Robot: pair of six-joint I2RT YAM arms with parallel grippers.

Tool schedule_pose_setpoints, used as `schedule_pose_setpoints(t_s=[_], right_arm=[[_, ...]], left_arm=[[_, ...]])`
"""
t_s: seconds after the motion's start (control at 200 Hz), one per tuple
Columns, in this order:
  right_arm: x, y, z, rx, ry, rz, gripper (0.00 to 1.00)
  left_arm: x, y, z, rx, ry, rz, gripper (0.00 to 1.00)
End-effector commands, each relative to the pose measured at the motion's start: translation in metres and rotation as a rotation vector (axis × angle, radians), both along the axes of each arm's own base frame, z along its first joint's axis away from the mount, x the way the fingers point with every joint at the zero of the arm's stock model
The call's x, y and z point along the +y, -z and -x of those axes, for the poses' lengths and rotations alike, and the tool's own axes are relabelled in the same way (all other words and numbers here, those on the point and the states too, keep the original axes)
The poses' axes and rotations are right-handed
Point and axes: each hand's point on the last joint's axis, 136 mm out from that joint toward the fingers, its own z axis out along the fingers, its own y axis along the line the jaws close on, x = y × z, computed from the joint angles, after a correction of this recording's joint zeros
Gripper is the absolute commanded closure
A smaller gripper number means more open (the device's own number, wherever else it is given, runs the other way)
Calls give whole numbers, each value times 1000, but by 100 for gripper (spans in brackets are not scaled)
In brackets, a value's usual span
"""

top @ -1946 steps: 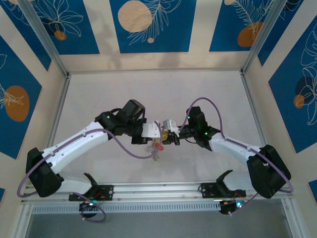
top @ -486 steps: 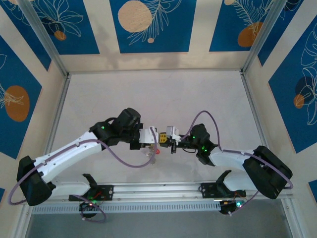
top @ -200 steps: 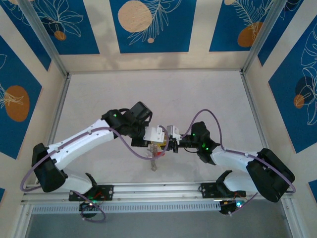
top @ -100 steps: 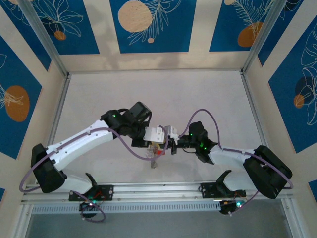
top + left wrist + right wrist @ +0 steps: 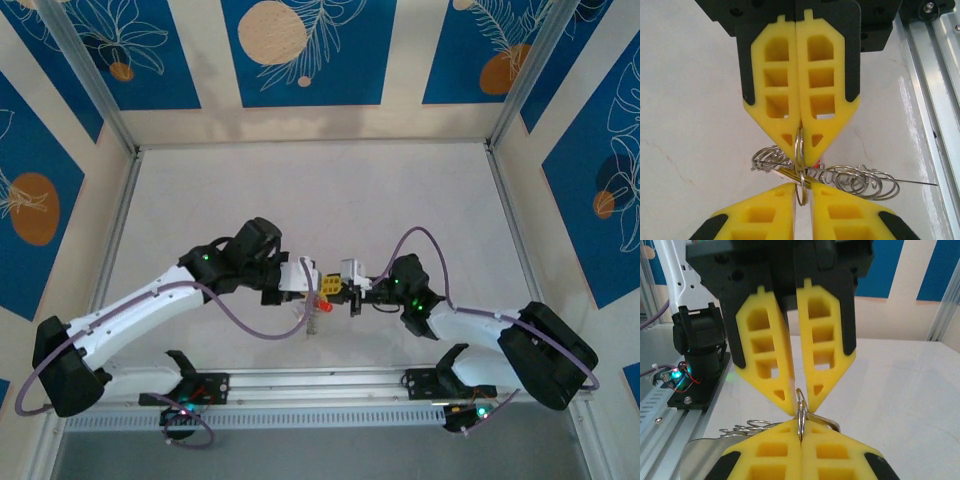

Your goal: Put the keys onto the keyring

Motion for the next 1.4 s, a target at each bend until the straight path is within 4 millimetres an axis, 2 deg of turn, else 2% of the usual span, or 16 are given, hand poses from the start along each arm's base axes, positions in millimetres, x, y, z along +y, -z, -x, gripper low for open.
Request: schedule_pose_setpoints(t_s=[0.0,0.13,0.245,0.5,0.695,0.79,0.95,1.035,1.075,1.245,1.31,1.395], right_arm=[[-5,-27,-1,-72,21,-84,100],[-4,-26,-1,-65,15,-85,100],[-5,-27,0,-64,19,-98,100],[-7,-32,-7,-58,55,-113,100],[-5,-37,-14,-41,72,-133,100],[-3,-37,-19,-26,93,-139,100],[1,-32,-20,-23,89,-128,100],[2,-29,-19,-29,84,-118,100],[2,-28,-18,-33,80,-114,100],[5,-24,-13,-53,44,-80,100],[6,-23,-10,-62,24,-69,100],[9,-20,-5,-67,-13,-48,100]], left_arm=[[-9,-9,1,-2,14,100,85],[-14,-14,-2,-33,11,158,86],[-10,-10,-7,-66,-12,135,100],[8,17,-16,-97,-69,3,100],[8,32,-18,-188,-71,-94,100],[1,29,-14,-212,-53,-83,100],[-13,12,0,-194,-2,20,100],[-7,-1,2,-208,0,66,78],[-1,-8,2,-215,-13,85,73],[33,-35,-6,-282,-102,121,62],[37,-42,-7,-298,-114,137,58],[32,-47,-4,-284,-97,164,55]])
